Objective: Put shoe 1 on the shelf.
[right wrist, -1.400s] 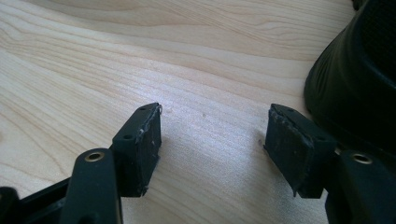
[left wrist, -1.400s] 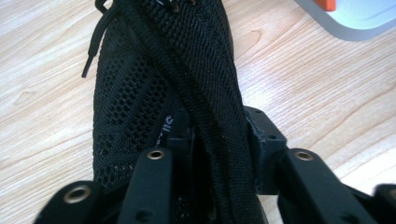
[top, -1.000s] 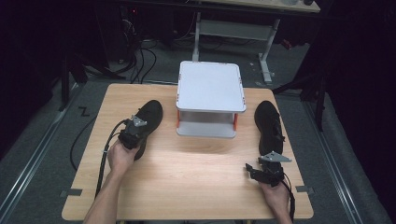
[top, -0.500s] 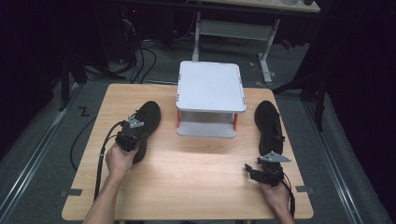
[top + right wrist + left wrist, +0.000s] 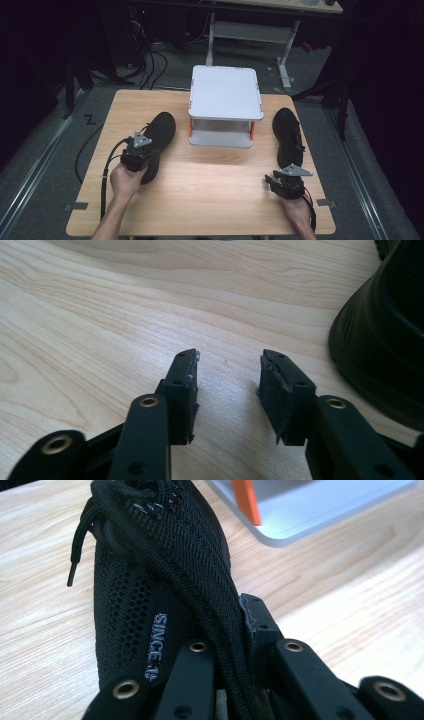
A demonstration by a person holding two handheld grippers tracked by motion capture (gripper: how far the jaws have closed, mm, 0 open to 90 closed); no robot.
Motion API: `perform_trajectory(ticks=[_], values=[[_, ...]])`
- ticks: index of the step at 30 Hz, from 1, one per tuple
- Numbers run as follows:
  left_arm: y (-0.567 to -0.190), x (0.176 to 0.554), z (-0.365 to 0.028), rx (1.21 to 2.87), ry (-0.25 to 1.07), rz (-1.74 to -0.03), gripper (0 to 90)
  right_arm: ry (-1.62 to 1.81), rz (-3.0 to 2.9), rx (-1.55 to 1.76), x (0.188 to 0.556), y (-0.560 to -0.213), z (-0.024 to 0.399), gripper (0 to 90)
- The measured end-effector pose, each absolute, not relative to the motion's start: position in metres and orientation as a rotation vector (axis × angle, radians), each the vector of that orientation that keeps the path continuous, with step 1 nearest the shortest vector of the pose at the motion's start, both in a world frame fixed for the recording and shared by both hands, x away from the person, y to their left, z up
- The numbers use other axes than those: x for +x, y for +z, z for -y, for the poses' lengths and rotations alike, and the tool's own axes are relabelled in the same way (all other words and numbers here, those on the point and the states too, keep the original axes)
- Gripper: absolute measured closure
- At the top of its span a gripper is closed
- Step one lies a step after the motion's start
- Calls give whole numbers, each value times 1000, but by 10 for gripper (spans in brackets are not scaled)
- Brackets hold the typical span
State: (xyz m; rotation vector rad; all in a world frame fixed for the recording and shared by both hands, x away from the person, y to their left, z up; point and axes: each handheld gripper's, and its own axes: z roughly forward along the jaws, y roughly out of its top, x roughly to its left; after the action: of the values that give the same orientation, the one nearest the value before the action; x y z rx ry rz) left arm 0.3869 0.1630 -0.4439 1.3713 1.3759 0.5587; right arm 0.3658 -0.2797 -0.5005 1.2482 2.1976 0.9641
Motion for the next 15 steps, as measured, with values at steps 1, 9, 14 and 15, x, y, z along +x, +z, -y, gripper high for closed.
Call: perform_trajectory(ticks=[1,9,14,15], values=[[-444,385,-161,1380,562,-1369,840,971,-2197,1252,366,-500,280,608],[-438,369,-150,1379,538,-1324,840,1034,-2192,1256,366,-496,283,606],[-433,355,-143,1389,521,-1295,840,1087,-2156,1201,365,-487,283,565],[-432,352,-141,1393,516,-1289,840,1098,-2155,1197,366,-485,282,566]])
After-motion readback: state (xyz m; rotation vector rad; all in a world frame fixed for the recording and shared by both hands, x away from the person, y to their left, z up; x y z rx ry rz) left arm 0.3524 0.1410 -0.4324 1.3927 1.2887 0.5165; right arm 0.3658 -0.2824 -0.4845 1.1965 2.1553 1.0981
